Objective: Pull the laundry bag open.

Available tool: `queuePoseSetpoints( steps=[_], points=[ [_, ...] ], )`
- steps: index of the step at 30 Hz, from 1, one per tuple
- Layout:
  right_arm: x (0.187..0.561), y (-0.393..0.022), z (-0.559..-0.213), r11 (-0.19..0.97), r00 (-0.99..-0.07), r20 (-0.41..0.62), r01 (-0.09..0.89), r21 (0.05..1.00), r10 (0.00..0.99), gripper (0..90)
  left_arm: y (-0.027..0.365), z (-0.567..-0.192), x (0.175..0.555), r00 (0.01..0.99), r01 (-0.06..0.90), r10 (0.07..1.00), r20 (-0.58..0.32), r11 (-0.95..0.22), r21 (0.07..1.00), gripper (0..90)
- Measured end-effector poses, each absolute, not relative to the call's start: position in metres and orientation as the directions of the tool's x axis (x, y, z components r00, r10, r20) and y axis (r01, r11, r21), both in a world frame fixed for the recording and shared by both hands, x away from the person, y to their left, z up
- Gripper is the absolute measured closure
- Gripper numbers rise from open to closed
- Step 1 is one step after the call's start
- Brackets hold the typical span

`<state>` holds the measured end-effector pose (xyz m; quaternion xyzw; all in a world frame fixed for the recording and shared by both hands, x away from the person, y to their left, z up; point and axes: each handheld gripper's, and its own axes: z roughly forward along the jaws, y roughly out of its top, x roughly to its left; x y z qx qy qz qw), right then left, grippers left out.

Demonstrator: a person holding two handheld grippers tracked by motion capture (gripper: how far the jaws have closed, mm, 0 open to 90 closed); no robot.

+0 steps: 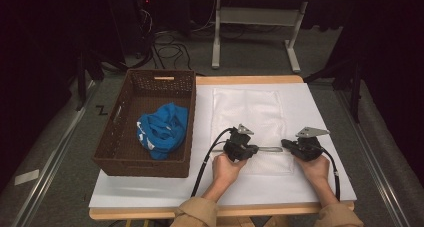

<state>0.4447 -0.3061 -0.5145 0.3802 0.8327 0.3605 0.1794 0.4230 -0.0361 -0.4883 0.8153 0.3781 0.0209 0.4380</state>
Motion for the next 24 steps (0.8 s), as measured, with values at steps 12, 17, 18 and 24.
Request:
queuePoseSetpoints(
  steps=[12,17,18,24],
  points=[
    [0.445,-0.306,-0.515,0.447,-0.646,-0.022,0.504,0.739,0.763,88.9,-0.030,-0.488,0.420,0.710,0.599,0.636,-0.302,-0.319,0.735,86.3],
    [0.445,-0.306,-0.515,0.449,-0.646,-0.024,0.502,0.739,0.763,88.9,-0.027,-0.488,0.419,0.709,0.599,0.639,-0.299,-0.321,0.733,86.3],
    [0.445,-0.306,-0.515,0.449,-0.645,-0.023,0.505,0.737,0.764,88.9,-0.026,-0.487,0.419,0.708,0.599,0.639,-0.302,-0.317,0.735,86.3],
    [0.445,-0.306,-0.515,0.451,-0.647,-0.025,0.504,0.736,0.762,89.0,-0.020,-0.487,0.418,0.704,0.601,0.641,-0.304,-0.310,0.737,86.3]
  ],
)
